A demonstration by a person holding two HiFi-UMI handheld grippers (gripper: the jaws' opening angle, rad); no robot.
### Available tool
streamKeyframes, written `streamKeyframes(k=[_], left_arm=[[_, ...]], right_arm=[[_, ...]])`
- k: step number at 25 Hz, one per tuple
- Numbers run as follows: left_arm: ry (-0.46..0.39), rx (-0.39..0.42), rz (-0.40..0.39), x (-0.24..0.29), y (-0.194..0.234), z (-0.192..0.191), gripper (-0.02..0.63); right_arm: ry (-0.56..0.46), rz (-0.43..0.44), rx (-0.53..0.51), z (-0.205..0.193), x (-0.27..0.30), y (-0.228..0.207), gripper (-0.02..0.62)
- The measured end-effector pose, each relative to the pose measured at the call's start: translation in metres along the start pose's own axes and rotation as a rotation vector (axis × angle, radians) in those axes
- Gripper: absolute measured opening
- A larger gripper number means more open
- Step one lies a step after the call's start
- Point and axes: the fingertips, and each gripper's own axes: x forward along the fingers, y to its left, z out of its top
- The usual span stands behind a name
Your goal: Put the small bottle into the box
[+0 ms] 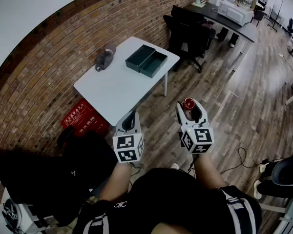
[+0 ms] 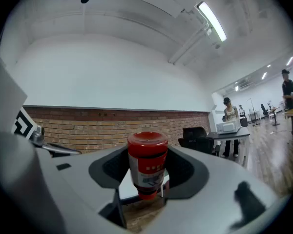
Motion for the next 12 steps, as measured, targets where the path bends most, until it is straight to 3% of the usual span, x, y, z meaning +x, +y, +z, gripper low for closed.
streamKeyframes(k=[9, 12], left_arm=[[0.001, -0.013, 0.009, 0.007, -0.019, 0.001, 0.012], [0.002, -0.010, 0.010, 0.010, -0.029, -0.001, 0.012]], right_arm=[[0.012, 0.030, -0.043, -0.001, -0.004, -0.009, 0.221], [0.006, 0.038, -0.015, -0.002, -0.008, -0.016, 0.221]])
